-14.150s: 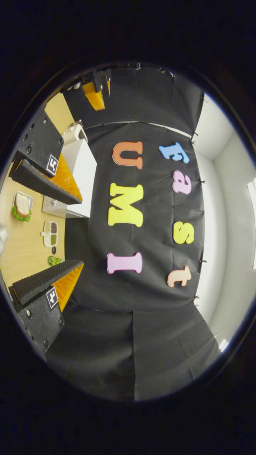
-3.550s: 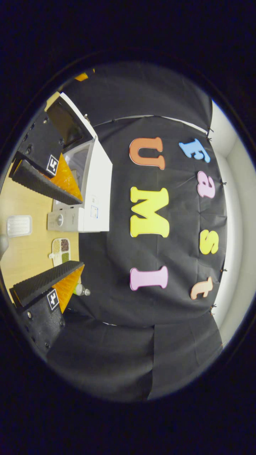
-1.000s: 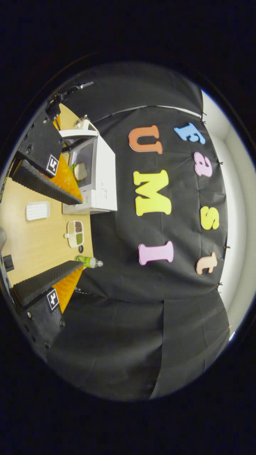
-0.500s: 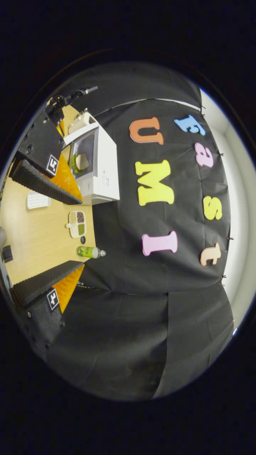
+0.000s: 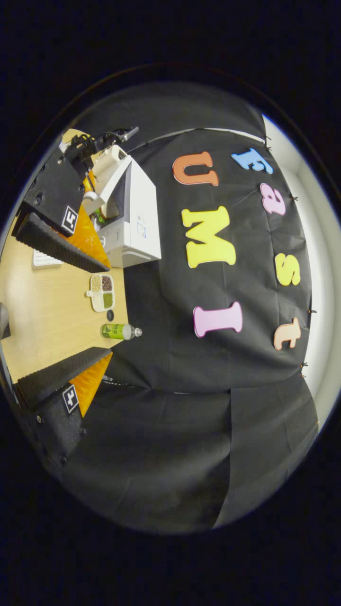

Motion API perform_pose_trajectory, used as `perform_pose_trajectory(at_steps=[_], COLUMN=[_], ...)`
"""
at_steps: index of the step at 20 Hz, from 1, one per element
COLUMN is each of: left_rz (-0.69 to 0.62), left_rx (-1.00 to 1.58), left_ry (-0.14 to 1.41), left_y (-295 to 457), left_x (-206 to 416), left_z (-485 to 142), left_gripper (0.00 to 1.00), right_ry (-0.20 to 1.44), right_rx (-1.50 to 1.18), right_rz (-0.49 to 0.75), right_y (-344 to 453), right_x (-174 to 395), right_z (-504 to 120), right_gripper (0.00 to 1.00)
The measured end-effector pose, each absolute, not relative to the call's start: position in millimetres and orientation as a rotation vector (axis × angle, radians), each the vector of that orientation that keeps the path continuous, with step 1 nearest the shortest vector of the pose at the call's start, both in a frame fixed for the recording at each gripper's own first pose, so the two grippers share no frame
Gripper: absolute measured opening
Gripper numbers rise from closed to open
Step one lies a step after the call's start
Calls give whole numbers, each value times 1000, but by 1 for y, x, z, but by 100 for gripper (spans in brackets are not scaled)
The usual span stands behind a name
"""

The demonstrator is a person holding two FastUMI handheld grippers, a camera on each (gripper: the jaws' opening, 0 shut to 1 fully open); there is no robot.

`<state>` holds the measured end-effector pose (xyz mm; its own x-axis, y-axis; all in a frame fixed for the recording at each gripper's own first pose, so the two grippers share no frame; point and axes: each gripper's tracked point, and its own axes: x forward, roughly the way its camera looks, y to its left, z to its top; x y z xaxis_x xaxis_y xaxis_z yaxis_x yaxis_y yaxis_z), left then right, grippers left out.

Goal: Open the microwave oven with the left hand, put the food in, and close the microwave oven.

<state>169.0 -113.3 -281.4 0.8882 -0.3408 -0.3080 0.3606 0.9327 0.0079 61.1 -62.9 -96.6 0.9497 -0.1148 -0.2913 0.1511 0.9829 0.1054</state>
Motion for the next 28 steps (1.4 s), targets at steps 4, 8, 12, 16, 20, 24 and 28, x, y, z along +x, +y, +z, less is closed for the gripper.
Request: perform_pose_trajectory(at_steps=[4,8,12,16,20,24,28], left_rz=[-342,-321,-306,-303,-292,-272,-266], left_rx=[67,41,53,42,34,-24,-12], left_ry=[304,313,313,323,321,349,349], left_y=[-126,-136,-143,-148,-147,-149,-149], left_x=[201,228,248,254,258,270,268], left_z=[-284,-288,-289,-292,-291,-291,-290], left_gripper=[0,0,0,0,0,0,0], right_ry=[294,293,292,296,303,303,296], right_rx=[131,149,134,136,145,142,147], right_rz=[-142,-137,-126,-126,-121,-107,-84], right_y=[-78,-81,-84,-89,-91,-89,-82], right_x=[73,82,89,96,101,104,105], right_z=[-105,-107,-109,-110,-112,-111,-109], right_gripper=[100,100,92,92,92,100,92])
